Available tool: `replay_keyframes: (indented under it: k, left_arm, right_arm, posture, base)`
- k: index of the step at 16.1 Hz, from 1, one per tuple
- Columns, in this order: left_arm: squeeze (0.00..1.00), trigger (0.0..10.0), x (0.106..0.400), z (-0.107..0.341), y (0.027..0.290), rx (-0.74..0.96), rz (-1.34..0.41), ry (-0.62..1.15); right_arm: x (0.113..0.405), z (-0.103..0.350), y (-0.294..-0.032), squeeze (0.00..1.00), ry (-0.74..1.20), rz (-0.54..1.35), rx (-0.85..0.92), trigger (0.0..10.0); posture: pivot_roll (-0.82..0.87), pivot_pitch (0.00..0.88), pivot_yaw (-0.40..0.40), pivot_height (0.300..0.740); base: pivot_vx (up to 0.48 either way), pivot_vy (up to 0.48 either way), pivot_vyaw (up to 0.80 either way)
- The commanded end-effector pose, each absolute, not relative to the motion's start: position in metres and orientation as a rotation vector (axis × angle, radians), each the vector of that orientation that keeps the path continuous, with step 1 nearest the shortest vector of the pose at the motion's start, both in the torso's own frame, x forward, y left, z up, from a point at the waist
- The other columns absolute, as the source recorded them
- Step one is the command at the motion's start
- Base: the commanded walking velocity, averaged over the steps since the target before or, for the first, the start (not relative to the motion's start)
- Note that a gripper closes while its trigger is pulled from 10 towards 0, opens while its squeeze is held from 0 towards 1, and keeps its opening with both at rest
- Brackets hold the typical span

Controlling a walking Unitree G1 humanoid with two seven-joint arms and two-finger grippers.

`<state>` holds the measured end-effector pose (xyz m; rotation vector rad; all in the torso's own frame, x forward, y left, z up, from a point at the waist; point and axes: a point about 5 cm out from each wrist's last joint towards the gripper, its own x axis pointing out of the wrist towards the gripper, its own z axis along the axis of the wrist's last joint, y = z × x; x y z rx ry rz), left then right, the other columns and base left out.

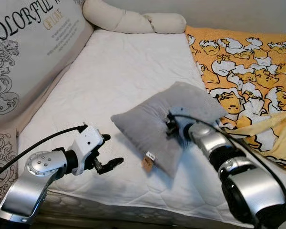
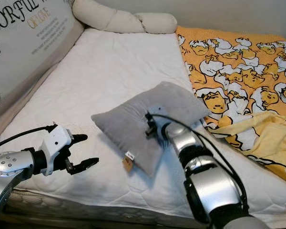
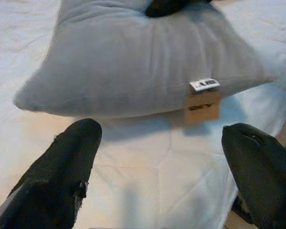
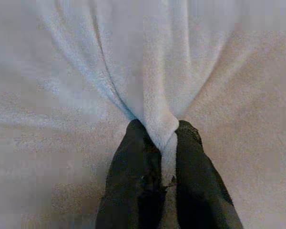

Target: Clean up the room

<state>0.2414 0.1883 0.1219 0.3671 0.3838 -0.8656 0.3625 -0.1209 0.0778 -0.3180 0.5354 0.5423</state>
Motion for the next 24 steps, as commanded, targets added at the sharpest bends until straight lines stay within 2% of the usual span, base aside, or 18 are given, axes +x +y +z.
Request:
replay_keyframes:
  k: [1, 5, 9, 12, 13, 15, 17, 18, 19, 20, 21, 22, 23, 24]
  left_arm:
    - [0.00, 10.0, 0.247, 0.129, 0.196, 0.377, -0.818, 0.354]
    - [0.00, 10.0, 0.262, 0.143, 0.219, 0.408, -0.628, 0.282]
    - [0.00, 10.0, 0.275, 0.159, 0.239, 0.385, -0.436, 0.199]
    - [0.00, 10.0, 0.278, 0.163, 0.244, 0.369, -0.375, 0.168]
    - [0.00, 10.0, 0.279, 0.163, 0.244, 0.369, -0.365, 0.166]
    - [0.00, 10.0, 0.278, 0.161, 0.241, 0.367, -0.369, 0.169]
    - [0.00, 10.0, 0.279, 0.155, 0.234, 0.350, -0.388, 0.191]
    - [0.00, 10.0, 0.280, 0.154, 0.233, 0.341, -0.392, 0.199]
    - [0.00, 10.0, 0.283, 0.150, 0.229, 0.313, -0.410, 0.214]
    - [0.00, 10.0, 0.288, 0.146, 0.224, 0.281, -0.426, 0.225]
    - [0.33, 10.0, 0.296, 0.140, 0.216, 0.261, -0.462, 0.232]
    - [0.87, 10.0, 0.304, 0.134, 0.209, 0.253, -0.492, 0.243]
    - [1.00, 10.0, 0.317, 0.124, 0.199, 0.226, -0.530, 0.268]
    - [1.00, 10.0, 0.320, 0.123, 0.198, 0.213, -0.536, 0.273]
  right_arm:
    - [0.368, 0.087, -0.130, 0.00, 0.525, 0.551, -0.285, 0.0]
    - [0.388, 0.151, -0.124, 0.00, 0.340, 0.794, -0.305, 0.0]
    - [0.377, 0.190, -0.118, 0.00, 0.179, 1.188, -0.344, 0.0]
    - [0.361, 0.185, -0.122, 0.00, 0.195, 1.370, -0.403, 0.0]
    - [0.350, 0.169, -0.125, 0.00, 0.239, 1.413, -0.440, 0.0]
    - [0.335, 0.143, -0.128, 0.00, 0.303, 1.449, -0.503, 0.0]
    - [0.316, 0.108, -0.132, 0.00, 0.346, 1.398, -0.510, 0.0]
    - [0.314, 0.104, -0.133, 0.00, 0.353, 1.374, -0.493, 1.6]
    - [0.310, 0.098, -0.136, 1.00, 0.374, 1.334, -0.437, 10.0]
    - [0.309, 0.100, -0.139, 1.00, 0.373, 1.316, -0.379, 10.0]
    - [0.310, 0.110, -0.142, 1.00, 0.326, 1.284, -0.294, 10.0]
    - [0.311, 0.120, -0.145, 1.00, 0.297, 1.265, -0.206, 10.0]
    - [0.309, 0.131, -0.155, 1.00, 0.296, 1.249, -0.073, 10.0]
    - [0.308, 0.132, -0.157, 1.00, 0.305, 1.244, -0.055, 10.0]
  posture:
    - [-0.02, 0.000, -0.026, 0.740]
    - [-0.02, 0.000, -0.031, 0.740]
    - [-0.02, 0.000, -0.043, 0.740]
    - [-0.02, 0.000, -0.047, 0.740]
    - [-0.02, 0.000, -0.047, 0.740]
    - [-0.01, 0.000, -0.050, 0.740]
    - [-0.01, 0.000, -0.048, 0.740]
    - [-0.01, 0.000, -0.042, 0.740]
    - [-0.02, 0.000, -0.036, 0.740]
    - [-0.03, 0.000, -0.030, 0.740]
    - [-0.03, 0.000, -0.025, 0.740]
    - [-0.04, 0.000, -0.022, 0.740]
    - [-0.04, 0.000, -0.017, 0.740]
    - [-0.04, 0.000, -0.016, 0.740]
  base:
    - [0.000, 0.000, 0.00]
    - [0.000, 0.000, 0.00]
    - [0.000, 0.000, 0.00]
    - [0.000, 0.000, 0.00]
    - [0.000, 0.000, 0.00]
    - [0.000, 0.000, 0.00]
    - [0.000, 0.000, 0.00]
    - [0.000, 0.000, 0.00]
    - [0.000, 0.000, 0.00]
    - [0.000, 0.000, 0.00]
    - [0.000, 0.000, 0.00]
    - [0.000, 0.000, 0.00]
    - [0.000, 0.000, 0.00]
    - [0.000, 0.000, 0.00]
